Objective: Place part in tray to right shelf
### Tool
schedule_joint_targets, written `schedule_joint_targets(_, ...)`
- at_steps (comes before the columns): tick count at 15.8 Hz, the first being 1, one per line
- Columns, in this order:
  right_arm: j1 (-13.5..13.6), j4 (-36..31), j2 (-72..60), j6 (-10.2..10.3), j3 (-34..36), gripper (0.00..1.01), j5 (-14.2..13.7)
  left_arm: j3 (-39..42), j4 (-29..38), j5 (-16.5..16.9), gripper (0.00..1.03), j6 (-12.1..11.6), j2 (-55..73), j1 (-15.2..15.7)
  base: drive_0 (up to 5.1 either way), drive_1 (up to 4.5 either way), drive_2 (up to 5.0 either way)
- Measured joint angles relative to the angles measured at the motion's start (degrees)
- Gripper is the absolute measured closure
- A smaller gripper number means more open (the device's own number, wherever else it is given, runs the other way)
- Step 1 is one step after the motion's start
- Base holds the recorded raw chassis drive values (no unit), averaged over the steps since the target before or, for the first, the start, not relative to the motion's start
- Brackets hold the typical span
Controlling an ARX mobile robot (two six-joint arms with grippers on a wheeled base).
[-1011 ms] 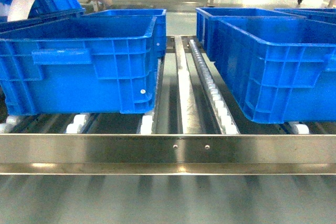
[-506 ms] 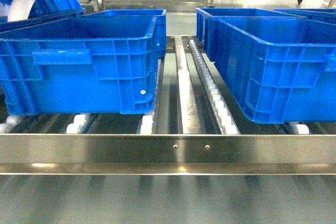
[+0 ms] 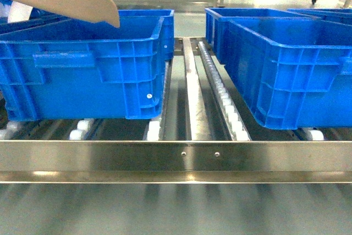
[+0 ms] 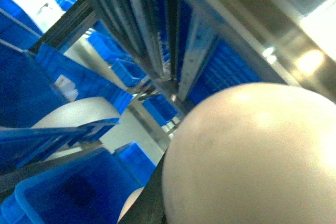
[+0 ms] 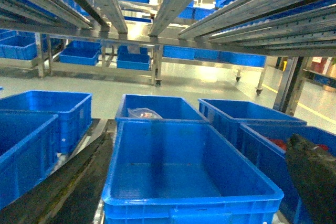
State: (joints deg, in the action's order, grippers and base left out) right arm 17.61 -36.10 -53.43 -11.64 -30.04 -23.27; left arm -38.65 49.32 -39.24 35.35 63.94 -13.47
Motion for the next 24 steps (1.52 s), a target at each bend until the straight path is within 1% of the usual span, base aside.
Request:
schedule_joint_targets(1, -2.25, 11.13, 3.19, 3.45, -0.81, 0.19, 6.12, -1.20, -16.00, 12.85, 0.89, -8.35, -7.43, 2.89, 0.0, 0.00, 0.0)
schedule_joint_targets(2, -3.37, 14.12, 5.68, 5.79, 0.66, 0.26, 8.31, -0.70, -21.57, 18.01, 0.89, -13.07, -10.32, 4.85, 0.0, 0.00, 0.0)
schedule_joint_targets(3, -4.52, 15.47, 7.80, 7.61, 2.91, 0.33, 9.53, 1.20, -26.38, 23.32, 0.89, -19.45, -12.41, 6.34, 0.0, 0.00, 0.0)
schedule_joint_targets(4, -5.84, 14.95, 9.57, 9.16, 6.29, 0.44, 10.80, 6.56, -29.97, 28.17, 0.89, -26.25, -14.84, 7.21, 0.0, 0.00, 0.0)
schedule_joint_targets(5, -6.88, 14.45, 10.29, 9.88, 8.87, 0.55, 12.11, 11.10, -29.77, 32.26, 0.89, -29.94, -15.69, 7.19, 0.0, 0.00, 0.0)
schedule_joint_targets(6, -7.54, 14.12, 11.15, 10.19, 10.64, 0.63, 13.09, 13.31, -29.09, 33.94, 0.89, -31.12, -15.17, 7.06, 0.0, 0.00, 0.0)
schedule_joint_targets(7, -8.35, 13.62, 13.18, 10.54, 13.07, 0.74, 14.23, 16.39, -28.00, 34.38, 0.89, -32.59, -16.41, 7.63, 0.0, 0.00, 0.0)
schedule_joint_targets(8, -9.94, 13.07, 15.54, 10.69, 15.12, 0.89, 14.95, 19.06, -26.27, 34.25, 0.89, -33.51, -20.17, 8.96, 0.0, 0.00, 0.0)
schedule_joint_targets(9, -10.38, 12.87, 16.76, 10.78, 16.28, 0.98, 15.63, 20.15, -25.09, 34.45, 0.89, -34.07, -22.01, 9.40, 0.0, 0.00, 0.0)
schedule_joint_targets(10, -10.95, 12.87, 17.99, 10.86, 17.64, 0.99, 16.63, 21.46, -24.61, 37.81, 0.89, -34.34, -23.43, 11.54, 0.0, 0.00, 0.0)
schedule_joint_targets(11, -11.43, 13.00, 19.08, 10.88, 18.93, 0.99, 17.29, 23.39, -24.59, 39.19, 0.89, -34.34, -24.57, 13.14, 0.0, 0.00, 0.0)
schedule_joint_targets(12, -12.35, 13.38, 20.48, 10.91, 20.35, 0.99, 17.86, 25.68, -24.94, 38.84, 0.89, -34.36, -25.42, 13.64, 0.0, 0.00, 0.0)
schedule_joint_targets(13, -14.51, 13.66, 21.51, 10.97, 21.11, 0.99, 20.81, 27.06, -25.24, 38.77, 0.89, -34.38, -26.12, 13.68, 0.0, 0.00, 0.0)
schedule_joint_targets(14, -17.07, 13.81, 22.77, 10.99, 21.92, 0.99, 22.71, 28.33, -25.35, 39.12, 0.89, -34.36, -27.34, 13.60, 0.0, 0.00, 0.0)
schedule_joint_targets(15, -17.97, 14.27, 24.04, 11.04, 22.58, 0.99, 22.62, 29.09, -25.31, 39.19, 0.89, -34.36, -28.72, 13.46, 0.0, 0.00, 0.0)
schedule_joint_targets(16, -17.92, 14.88, 25.92, 11.04, 23.80, 0.99, 23.12, 30.03, -25.31, 39.28, 0.89, -34.36, -30.99, 13.44, 0.0, 0.00, 0.0)
schedule_joint_targets(19, -17.62, 17.51, 30.56, 11.04, 26.16, 0.99, 23.12, 33.68, -27.74, 39.21, 0.89, -34.36, -35.91, 13.51, 0.0, 0.00, 0.0)
schedule_joint_targets(23, -17.62, 20.70, 35.54, 11.06, 27.58, 0.99, 23.12, 35.69, -30.88, 39.21, 0.89, -34.36, -41.68, 13.51, 0.0, 0.00, 0.0)
schedule_joint_targets(24, -17.62, 20.52, 36.92, 11.08, 28.46, 0.99, 23.12, 36.22, -32.04, 39.21, 0.89, -34.36, -43.30, 13.51, 0.0, 0.00, 0.0)
